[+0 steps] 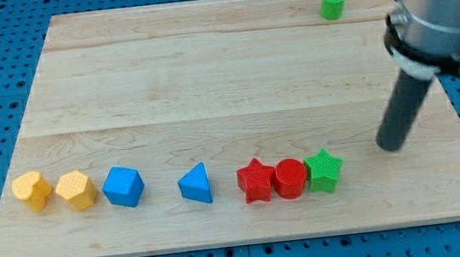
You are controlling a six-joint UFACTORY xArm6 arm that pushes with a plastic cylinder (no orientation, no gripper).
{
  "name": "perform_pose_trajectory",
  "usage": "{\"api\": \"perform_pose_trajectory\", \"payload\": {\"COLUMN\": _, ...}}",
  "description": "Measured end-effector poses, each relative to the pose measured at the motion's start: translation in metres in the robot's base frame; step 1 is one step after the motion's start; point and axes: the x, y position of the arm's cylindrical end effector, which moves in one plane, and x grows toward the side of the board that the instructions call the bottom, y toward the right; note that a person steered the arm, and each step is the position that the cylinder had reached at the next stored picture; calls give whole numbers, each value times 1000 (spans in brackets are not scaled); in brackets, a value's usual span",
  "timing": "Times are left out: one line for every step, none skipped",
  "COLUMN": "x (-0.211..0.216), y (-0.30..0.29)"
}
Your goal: Separate the green star from the red circle
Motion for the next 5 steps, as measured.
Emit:
{"api": "perform_pose_trajectory", "payload": {"x": 52, "y": -31}}
{"api": "perform_pose_trajectory", "payload": {"x": 60, "y": -82}}
{"api": "perform_pose_trajectory", "payload": {"x": 7, "y": -67}}
{"api": "perform_pose_trajectory", "payload": {"x": -40, "y": -59}}
{"api": "perform_pose_trajectory", "payload": {"x": -21, "y": -50}}
